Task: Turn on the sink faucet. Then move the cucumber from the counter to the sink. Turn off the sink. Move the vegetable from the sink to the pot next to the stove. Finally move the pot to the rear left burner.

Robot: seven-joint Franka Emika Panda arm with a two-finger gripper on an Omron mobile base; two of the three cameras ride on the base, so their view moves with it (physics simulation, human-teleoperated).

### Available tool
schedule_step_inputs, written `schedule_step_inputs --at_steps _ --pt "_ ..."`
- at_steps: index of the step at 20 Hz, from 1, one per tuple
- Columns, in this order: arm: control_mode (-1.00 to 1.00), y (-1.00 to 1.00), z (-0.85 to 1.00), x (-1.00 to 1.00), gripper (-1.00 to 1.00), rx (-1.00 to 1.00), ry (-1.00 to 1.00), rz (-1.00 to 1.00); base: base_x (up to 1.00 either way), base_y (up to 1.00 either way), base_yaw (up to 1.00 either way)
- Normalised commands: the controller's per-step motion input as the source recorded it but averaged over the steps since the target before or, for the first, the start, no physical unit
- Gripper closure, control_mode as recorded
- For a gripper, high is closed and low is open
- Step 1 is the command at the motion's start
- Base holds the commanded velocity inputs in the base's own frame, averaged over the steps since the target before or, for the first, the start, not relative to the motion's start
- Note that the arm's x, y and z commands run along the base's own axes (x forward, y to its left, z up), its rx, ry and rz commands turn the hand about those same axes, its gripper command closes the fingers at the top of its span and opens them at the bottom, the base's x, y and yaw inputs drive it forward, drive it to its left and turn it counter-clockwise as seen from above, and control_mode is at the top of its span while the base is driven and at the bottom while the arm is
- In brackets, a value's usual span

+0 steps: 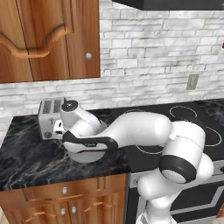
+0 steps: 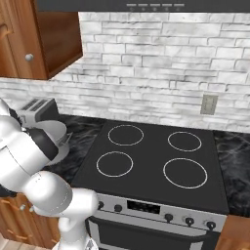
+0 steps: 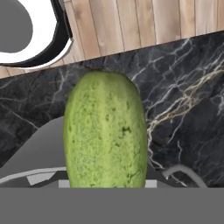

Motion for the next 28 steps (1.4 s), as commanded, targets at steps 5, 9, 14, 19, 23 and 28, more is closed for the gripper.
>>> schedule_step_inputs --at_steps 5,9,14,19,23,28 --pt "1.0 0.0 0.0 0.0 1.0 0.0 0.0 0.0 0.22 0.0 0.0" --pt "1.0 0.0 0.0 0.0 1.0 0.0 0.0 0.0 0.42 -0.01 0.0" --pt "1.0 0.0 0.0 0.0 1.0 0.0 0.0 0.0 0.36 0.0 0.0" --pt "1.0 0.0 0.0 0.0 1.0 0.0 0.0 0.0 0.11 0.0 0.0" --pt "1.0 0.0 0.0 0.0 1.0 0.0 0.0 0.0 0.0 0.0 0.0" --pt "1.0 0.0 0.0 0.0 1.0 0.0 0.0 0.0 0.0 0.0 0.0"
